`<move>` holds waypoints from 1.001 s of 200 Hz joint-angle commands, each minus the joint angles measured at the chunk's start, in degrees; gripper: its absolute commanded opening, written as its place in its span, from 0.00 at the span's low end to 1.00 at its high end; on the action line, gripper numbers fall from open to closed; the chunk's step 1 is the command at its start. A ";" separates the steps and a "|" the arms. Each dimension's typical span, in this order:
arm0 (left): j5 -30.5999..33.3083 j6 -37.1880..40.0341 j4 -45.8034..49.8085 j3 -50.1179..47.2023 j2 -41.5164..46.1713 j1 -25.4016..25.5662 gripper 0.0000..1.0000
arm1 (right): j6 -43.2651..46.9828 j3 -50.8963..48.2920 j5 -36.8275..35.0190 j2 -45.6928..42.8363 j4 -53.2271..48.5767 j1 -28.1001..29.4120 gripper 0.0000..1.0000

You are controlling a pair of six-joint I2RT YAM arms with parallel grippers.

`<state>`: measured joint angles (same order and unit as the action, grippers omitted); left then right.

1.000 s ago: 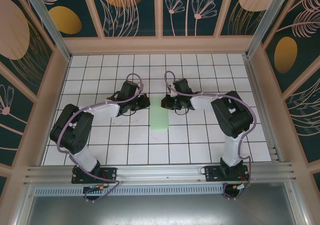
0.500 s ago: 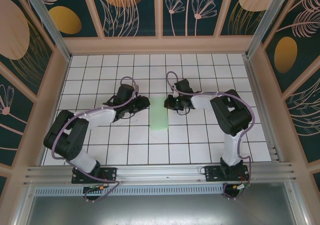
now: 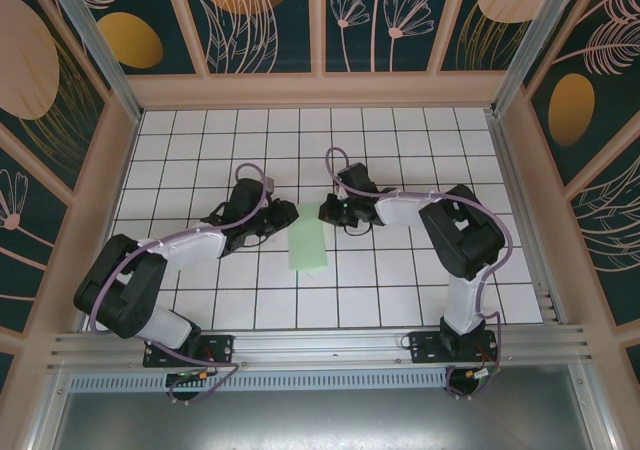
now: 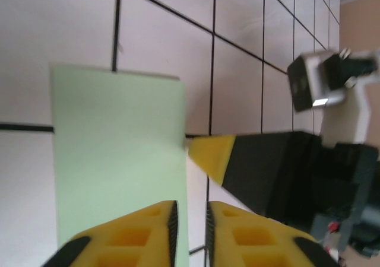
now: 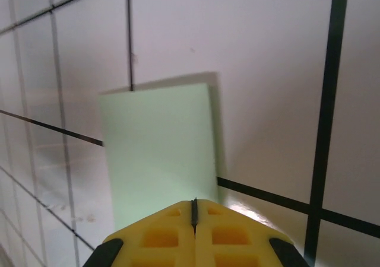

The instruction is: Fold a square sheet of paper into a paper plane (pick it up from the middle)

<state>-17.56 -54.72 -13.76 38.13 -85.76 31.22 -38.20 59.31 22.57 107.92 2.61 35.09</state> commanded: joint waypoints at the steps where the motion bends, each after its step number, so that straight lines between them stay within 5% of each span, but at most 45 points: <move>1: -1.37 -2.75 -4.12 -1.16 -0.22 3.02 0.14 | 4.94 -0.13 6.06 -1.61 0.14 -1.27 0.00; 41: -1.58 -6.12 -7.83 -2.03 -3.98 6.87 0.00 | 7.84 0.63 11.54 0.94 0.73 -1.41 0.00; 200: 0.69 -5.38 0.23 0.82 -14.11 8.06 0.00 | 8.24 4.45 11.70 8.22 0.73 -2.31 0.00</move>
<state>-18.22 -60.14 -16.62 38.15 -98.32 39.03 -30.72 62.52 34.39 114.69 2.87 33.19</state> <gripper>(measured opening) 0.064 0.058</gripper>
